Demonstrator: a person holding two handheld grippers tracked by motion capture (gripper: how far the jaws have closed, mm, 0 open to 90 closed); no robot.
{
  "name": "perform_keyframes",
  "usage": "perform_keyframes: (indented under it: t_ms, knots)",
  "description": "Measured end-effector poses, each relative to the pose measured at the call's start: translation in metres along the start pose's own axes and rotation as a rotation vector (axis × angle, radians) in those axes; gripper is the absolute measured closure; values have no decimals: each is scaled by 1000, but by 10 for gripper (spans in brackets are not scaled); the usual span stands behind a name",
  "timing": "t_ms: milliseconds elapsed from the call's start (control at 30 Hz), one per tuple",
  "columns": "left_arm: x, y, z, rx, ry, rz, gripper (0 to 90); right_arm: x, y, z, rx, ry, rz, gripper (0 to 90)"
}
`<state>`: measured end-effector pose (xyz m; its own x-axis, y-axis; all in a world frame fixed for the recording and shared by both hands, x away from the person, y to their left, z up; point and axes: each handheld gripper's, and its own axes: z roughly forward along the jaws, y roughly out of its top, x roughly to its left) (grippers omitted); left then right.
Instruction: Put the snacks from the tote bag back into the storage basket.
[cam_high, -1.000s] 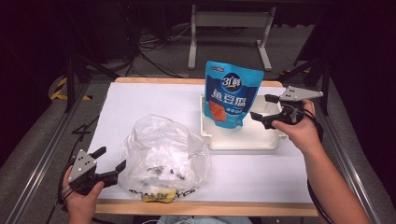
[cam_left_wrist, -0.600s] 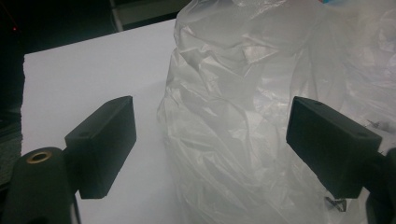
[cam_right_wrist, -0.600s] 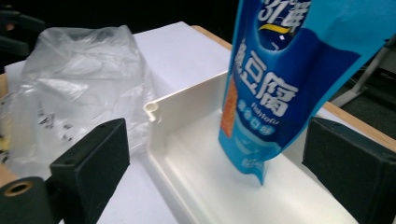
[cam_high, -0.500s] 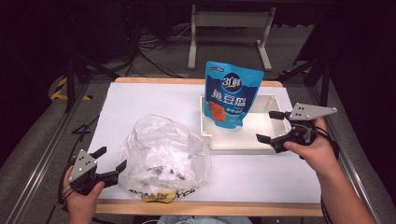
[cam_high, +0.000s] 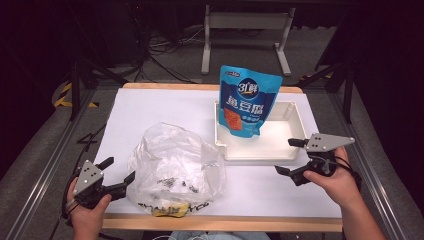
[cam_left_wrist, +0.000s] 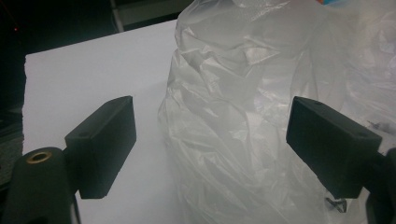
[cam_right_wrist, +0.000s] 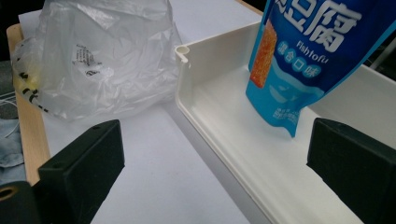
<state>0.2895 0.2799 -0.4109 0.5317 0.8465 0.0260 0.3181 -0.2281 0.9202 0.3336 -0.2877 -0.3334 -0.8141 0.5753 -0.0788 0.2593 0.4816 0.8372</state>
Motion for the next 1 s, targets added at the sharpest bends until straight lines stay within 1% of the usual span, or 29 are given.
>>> perform_keyframes:
  t_ms: [167, 267, 367, 467, 500, 533, 600, 667, 700, 733, 800, 833, 900, 967, 1000]
  knots:
    - [0, 0, 0, 0, 1, 1, 168, 6, -16, 5, -24, 14, 29, 44]
    - [0, 0, 1, 1, -1, 2, 168, 8, -28, 12, -13, 21, 37, 44]
    - [0, 0, 1, 3, -3, 6, 168, 10, -39, 18, 8, 13, 22, 43]
    - [-1, -1, 2, 6, -3, 6, 168, 10, -47, 22, 6, 17, 26, 43]
    - [-1, -1, 2, 6, -4, 5, 168, 10, -50, 24, 9, 14, 27, 43]
    - [-1, -1, 2, 6, -4, 7, 168, 10, -54, 27, 16, -4, 26, 43]
    - [0, -1, 2, 6, -5, 6, 168, 11, -57, 29, 15, -11, 26, 44]
    - [1, -1, 0, 4, -7, 5, 168, 11, -64, 32, -10, 1, 42, 51]
    - [2, -1, 0, 2, -5, 4, 168, 11, -68, 34, -23, -2, 56, 50]
    - [2, -1, 0, 2, -4, 3, 168, 10, -72, 35, -18, -16, 61, 49]
    - [3, -2, 0, 2, -6, 0, 168, 9, -78, 39, 4, -42, 54, 47]
    - [3, -2, 1, 6, -7, 5, 168, 9, -80, 40, 12, -50, 55, 47]
    - [2, -2, 1, 8, -9, 9, 168, 7, -86, 42, 16, -46, 69, 50]
    - [2, -2, 2, 9, -11, 8, 168, 6, -90, 43, 4, -39, 62, 50]
    - [2, -2, 2, 8, -9, 9, 168, 5, -92, 43, 3, -31, 81, 50]
